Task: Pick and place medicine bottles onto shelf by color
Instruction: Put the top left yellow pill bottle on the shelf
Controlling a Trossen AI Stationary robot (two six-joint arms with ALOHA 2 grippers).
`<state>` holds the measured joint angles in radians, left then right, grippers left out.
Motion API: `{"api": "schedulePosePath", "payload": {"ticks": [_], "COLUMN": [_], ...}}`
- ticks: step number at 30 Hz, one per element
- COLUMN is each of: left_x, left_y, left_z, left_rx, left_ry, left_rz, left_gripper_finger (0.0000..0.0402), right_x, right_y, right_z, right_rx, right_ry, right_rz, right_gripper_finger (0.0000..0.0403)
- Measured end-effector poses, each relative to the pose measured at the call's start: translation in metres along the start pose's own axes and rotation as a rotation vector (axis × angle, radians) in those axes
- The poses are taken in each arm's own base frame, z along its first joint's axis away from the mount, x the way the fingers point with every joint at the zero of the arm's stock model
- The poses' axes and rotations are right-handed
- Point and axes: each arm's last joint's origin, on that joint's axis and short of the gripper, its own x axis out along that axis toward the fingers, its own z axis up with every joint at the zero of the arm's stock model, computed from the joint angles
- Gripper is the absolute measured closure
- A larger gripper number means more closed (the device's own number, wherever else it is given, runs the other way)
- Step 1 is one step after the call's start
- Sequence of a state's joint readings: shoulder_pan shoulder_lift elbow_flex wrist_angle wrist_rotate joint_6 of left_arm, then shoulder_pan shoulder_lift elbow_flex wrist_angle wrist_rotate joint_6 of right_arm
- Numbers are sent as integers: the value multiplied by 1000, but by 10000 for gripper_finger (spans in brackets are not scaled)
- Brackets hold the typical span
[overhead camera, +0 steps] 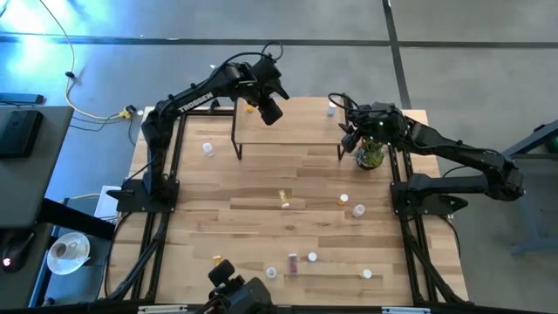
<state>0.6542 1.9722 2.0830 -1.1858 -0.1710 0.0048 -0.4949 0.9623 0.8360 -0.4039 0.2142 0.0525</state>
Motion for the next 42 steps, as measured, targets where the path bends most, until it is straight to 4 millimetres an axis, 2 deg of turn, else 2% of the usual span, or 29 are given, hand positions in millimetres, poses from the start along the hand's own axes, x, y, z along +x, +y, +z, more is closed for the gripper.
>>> {"api": "schedulePosePath", "payload": {"ticks": [8,22,31,42], "left_x": [20,22,31,30], "left_y": [-2,8,6,6], "left_z": [1,1,-2,-2], "left_rx": [11,-16,-13,-8], "left_ry": [44,47,58,56], "left_rz": [-1,10,0,-1], "left_gripper_finger": [289,289,289,289], "right_x": [0,0,0,0], "right_y": [0,0,0,0], "right_z": [0,0,0,0], "right_rx": [-1,26,26,26], "right_ry": [3,3,2,2], "right_rz": [0,0,0,0], "right_gripper_finger": [247,247,247,247]}}
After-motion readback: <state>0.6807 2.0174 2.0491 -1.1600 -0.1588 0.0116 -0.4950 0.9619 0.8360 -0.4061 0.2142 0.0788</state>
